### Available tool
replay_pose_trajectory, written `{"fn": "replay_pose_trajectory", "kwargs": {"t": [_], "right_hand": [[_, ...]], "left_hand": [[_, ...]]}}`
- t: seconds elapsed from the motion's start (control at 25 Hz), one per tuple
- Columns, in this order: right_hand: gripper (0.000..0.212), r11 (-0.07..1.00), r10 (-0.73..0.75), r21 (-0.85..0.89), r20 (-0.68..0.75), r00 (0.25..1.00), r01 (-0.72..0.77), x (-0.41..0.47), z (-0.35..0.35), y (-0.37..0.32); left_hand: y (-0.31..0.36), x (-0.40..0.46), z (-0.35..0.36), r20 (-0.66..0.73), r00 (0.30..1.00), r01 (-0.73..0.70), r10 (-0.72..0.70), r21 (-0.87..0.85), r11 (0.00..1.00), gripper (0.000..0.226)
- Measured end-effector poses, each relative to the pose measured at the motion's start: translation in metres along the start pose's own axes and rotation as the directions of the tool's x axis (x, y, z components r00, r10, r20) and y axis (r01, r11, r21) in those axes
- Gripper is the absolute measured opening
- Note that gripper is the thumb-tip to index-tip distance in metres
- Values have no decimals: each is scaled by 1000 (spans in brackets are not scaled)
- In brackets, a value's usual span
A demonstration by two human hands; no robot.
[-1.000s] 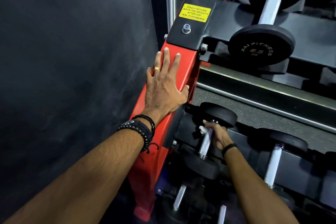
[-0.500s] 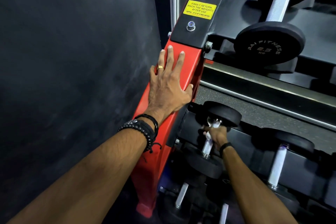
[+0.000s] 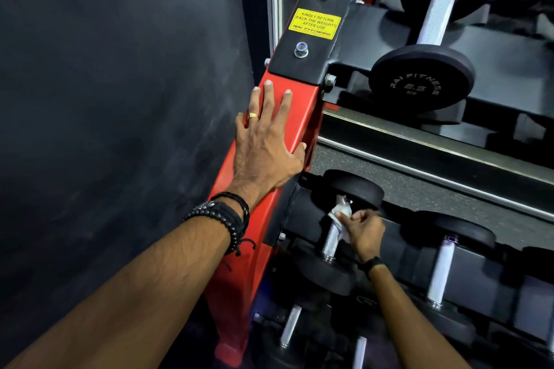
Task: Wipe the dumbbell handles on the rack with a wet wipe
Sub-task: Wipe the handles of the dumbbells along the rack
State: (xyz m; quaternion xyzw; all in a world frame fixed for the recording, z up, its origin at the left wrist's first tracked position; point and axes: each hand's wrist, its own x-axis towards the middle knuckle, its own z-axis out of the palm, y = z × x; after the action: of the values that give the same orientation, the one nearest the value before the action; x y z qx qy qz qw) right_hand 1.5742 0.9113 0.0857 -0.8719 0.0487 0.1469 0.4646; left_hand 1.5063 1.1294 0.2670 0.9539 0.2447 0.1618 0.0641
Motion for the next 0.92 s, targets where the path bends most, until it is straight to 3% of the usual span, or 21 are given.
{"fn": "replay_pose_trajectory", "kwargs": {"t": [0.24,0.4,0.48,0.56,0.68,0.72,0.8,0.92], "right_hand": [[22,1000,-23,-14,107,994,24,-41,7,35],[4,998,21,61,-180,983,-10,-2,4,-8],[8,999,26,46,-242,970,-16,-1,8,-8],[9,998,45,-34,-169,985,-51,-17,16,12],[25,965,237,-142,98,967,-222,-22,16,34],[21,952,301,-103,173,938,-287,-8,17,33],[10,875,407,194,202,891,-444,17,16,13],[22,691,480,603,30,877,-399,24,24,-5]], "left_hand": [[0,1,0,-6,1000,-4,4,1,1000,97],[2,-1,0,-16,1000,-2,2,-1,1000,97],[1,0,0,-15,1000,-2,2,-4,1000,97],[1,1,0,-17,1000,3,-4,-9,1000,97],[1,0,1,-17,1000,3,-3,0,1000,97],[1,0,0,-18,1000,2,-2,1,1000,97],[1,0,1,-12,1000,1,-1,-9,1000,97],[1,1,0,-14,1000,5,-5,-7,1000,97]]}}
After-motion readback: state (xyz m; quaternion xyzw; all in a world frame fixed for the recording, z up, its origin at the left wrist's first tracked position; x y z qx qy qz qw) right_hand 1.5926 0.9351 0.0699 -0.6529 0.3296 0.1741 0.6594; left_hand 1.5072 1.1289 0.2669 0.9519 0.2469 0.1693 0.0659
